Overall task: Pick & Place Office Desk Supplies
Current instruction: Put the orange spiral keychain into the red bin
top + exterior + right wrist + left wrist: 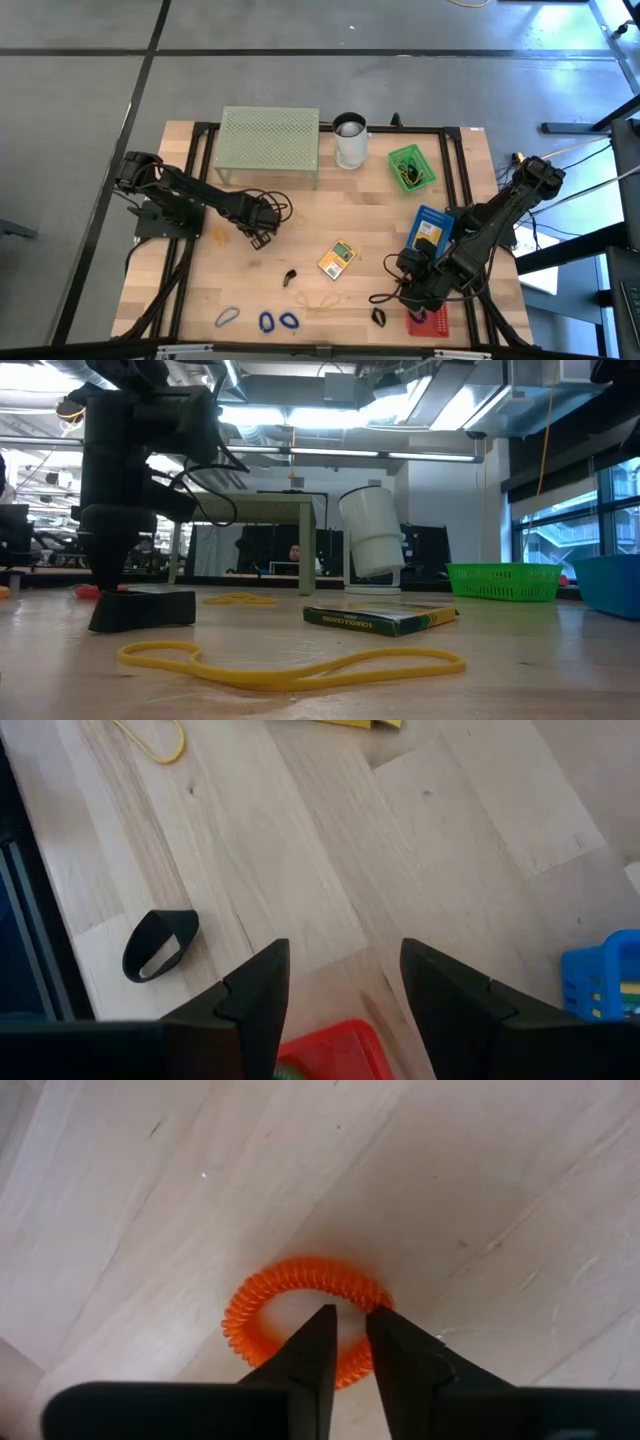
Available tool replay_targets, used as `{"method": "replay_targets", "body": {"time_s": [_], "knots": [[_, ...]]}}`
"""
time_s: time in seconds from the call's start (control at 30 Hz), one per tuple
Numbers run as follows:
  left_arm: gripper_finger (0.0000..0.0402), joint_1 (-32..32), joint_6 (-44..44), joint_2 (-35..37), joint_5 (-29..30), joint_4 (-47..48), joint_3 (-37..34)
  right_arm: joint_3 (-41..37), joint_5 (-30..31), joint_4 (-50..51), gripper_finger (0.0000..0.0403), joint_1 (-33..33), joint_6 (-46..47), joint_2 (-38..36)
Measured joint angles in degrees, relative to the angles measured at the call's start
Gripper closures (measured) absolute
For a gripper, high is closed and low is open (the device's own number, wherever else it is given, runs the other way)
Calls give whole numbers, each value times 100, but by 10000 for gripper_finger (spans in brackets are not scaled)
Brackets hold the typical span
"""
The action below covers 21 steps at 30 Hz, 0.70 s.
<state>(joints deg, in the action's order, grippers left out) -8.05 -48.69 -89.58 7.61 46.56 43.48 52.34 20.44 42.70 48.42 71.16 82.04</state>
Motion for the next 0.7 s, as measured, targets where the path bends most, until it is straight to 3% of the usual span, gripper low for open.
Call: {"method": "replay_targets", "body": {"time_s": [0.3, 0.7], "knots": [[305, 33, 190, 4, 3, 212, 13, 0, 14, 0, 209, 0, 0, 0], [310, 146, 498, -7, -242, 505, 210, 0, 334, -2, 209, -2, -164, 0]]}}
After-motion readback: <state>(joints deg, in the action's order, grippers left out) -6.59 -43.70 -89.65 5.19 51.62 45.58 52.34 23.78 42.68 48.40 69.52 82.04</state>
